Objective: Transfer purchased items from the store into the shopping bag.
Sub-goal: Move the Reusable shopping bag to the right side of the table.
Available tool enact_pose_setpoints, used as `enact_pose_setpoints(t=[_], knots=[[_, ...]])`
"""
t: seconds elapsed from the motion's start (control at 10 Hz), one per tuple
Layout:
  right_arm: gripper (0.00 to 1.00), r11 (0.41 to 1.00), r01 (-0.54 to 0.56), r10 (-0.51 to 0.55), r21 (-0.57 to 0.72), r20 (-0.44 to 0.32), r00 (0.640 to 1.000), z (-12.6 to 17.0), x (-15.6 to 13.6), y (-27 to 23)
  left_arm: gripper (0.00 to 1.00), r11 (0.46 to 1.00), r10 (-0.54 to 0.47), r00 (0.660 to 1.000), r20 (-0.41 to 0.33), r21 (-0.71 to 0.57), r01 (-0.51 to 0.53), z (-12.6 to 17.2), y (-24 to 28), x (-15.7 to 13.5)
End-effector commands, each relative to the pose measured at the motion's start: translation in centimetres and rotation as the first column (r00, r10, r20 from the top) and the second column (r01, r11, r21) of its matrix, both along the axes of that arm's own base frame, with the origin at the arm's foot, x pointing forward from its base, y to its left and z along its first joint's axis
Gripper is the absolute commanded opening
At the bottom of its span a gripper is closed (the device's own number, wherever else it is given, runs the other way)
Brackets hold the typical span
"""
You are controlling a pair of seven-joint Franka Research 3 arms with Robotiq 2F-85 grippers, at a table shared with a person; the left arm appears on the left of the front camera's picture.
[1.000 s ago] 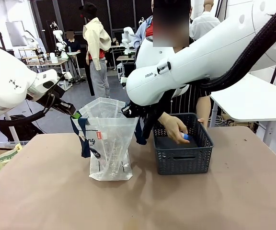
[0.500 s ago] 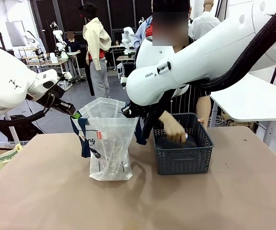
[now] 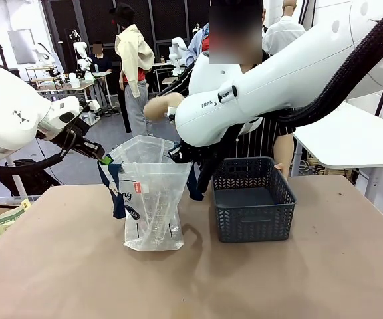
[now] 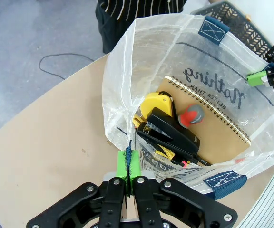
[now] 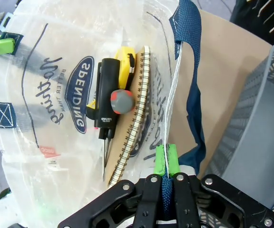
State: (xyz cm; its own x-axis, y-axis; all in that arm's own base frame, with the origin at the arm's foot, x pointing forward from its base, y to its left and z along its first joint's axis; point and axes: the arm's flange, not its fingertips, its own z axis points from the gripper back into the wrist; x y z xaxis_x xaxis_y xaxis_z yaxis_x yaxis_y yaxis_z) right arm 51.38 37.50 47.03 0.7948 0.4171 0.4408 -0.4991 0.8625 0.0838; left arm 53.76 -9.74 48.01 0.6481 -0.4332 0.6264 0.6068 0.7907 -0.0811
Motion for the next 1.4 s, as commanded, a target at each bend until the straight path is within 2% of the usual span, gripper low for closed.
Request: enact_pose_setpoints(t=[0.0, 1.3], knots=[[0.0, 1.0, 0.004, -0.004, 0.005, -0.004, 1.0, 0.14, -0.09, -0.19, 0.0, 1.0, -0.007, 1.0, 0.008, 0.008, 0.007, 0.12, 0.26, 0.13], [0.0, 1.0, 0.004, -0.004, 0.005, -0.004, 1.0, 0.14, -0.09, -0.19, 0.0, 1.0, -0.007, 1.0, 0.008, 0.008, 0.007, 0.12, 0.26, 0.13]])
